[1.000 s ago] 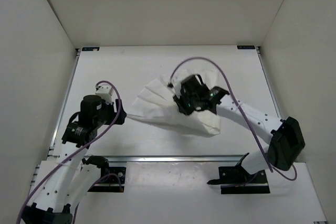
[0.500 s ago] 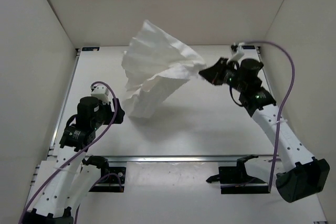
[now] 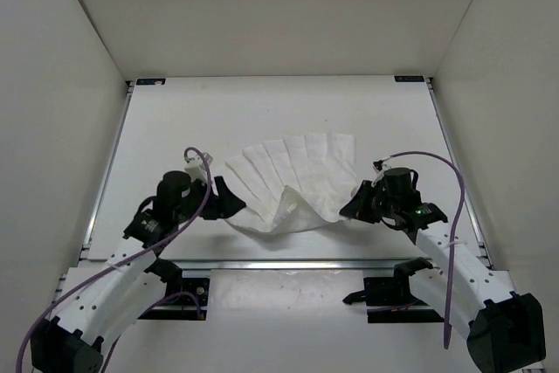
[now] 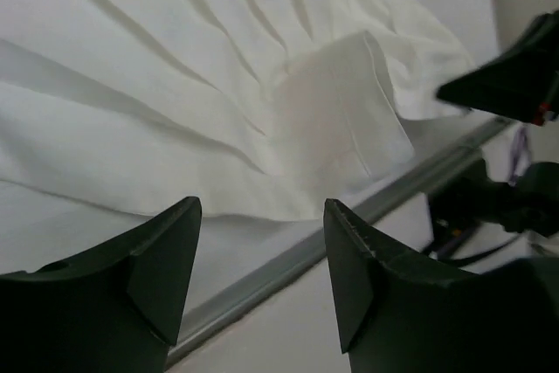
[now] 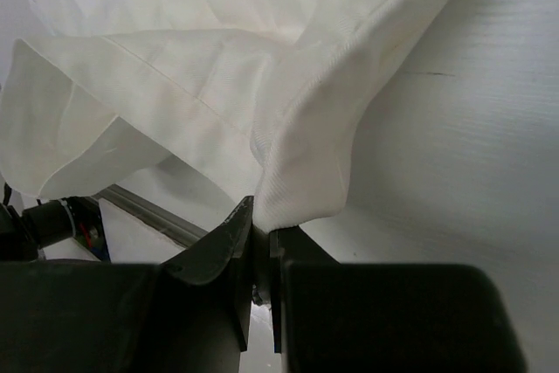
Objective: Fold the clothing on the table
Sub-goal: Flatten the skirt out
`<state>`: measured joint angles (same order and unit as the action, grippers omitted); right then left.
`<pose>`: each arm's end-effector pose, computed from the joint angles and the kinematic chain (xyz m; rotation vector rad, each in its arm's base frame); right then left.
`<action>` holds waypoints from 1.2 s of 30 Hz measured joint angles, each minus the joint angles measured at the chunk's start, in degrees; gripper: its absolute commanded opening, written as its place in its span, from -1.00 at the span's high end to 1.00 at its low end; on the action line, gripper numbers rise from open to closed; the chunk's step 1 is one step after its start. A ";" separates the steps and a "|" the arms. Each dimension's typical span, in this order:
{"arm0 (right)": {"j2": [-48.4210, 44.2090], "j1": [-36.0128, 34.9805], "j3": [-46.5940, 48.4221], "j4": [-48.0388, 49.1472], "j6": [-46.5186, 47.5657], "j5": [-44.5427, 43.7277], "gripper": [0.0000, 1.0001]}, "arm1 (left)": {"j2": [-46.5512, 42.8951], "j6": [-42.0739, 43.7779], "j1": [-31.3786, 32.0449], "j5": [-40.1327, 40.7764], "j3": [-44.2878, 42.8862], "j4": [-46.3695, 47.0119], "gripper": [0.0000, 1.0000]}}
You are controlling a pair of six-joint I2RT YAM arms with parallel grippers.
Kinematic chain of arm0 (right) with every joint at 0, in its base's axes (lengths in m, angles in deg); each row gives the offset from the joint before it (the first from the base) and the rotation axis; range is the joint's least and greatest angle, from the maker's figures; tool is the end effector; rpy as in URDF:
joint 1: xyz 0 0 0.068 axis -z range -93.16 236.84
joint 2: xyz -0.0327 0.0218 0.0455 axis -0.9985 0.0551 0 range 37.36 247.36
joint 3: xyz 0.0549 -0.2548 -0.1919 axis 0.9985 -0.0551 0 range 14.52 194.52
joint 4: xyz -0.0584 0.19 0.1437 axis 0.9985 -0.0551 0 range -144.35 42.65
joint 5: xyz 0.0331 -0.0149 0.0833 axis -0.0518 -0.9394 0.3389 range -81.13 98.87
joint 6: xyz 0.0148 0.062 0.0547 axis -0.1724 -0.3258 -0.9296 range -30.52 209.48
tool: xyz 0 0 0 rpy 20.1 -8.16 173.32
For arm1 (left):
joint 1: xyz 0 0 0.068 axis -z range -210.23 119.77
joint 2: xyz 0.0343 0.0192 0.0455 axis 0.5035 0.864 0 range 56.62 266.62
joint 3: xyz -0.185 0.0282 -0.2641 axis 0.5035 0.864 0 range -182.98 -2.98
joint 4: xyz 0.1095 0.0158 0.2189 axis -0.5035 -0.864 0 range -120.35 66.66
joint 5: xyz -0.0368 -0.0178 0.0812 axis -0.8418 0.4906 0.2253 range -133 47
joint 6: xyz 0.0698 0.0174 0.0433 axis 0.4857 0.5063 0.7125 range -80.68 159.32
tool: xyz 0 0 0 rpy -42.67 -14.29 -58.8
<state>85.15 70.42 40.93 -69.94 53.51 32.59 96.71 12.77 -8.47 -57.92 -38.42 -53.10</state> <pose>0.1289 0.0688 0.2226 0.1997 2.4416 0.9174 0.1132 -0.0656 0.2766 0.0609 2.2497 -0.7526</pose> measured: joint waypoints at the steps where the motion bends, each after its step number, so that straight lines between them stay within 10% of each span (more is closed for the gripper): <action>1: 0.00 -0.17 -0.07 -0.57 0.20 -0.39 1.00 | -0.44 -3.04 1.84 -1.46 3.10 3.28 -0.37; 11: 5.35 -3.21 -0.48 1.60 1.90 -3.32 1.00 | -8.07 -29.51 9.53 -7.23 24.06 25.11 -0.55; 19: 11.72 -5.03 1.07 3.76 2.58 -4.04 1.00 | -3.61 -19.69 19.10 -1.18 19.08 33.77 -0.24; 36: 15.12 -4.13 4.04 5.55 2.29 -4.42 0.99 | 17.46 -2.97 32.44 14.86 13.64 38.69 -0.34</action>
<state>100.28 66.29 44.98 -64.39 55.81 28.18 114.18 9.80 23.96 -43.06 -24.78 -14.42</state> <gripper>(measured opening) 0.064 0.669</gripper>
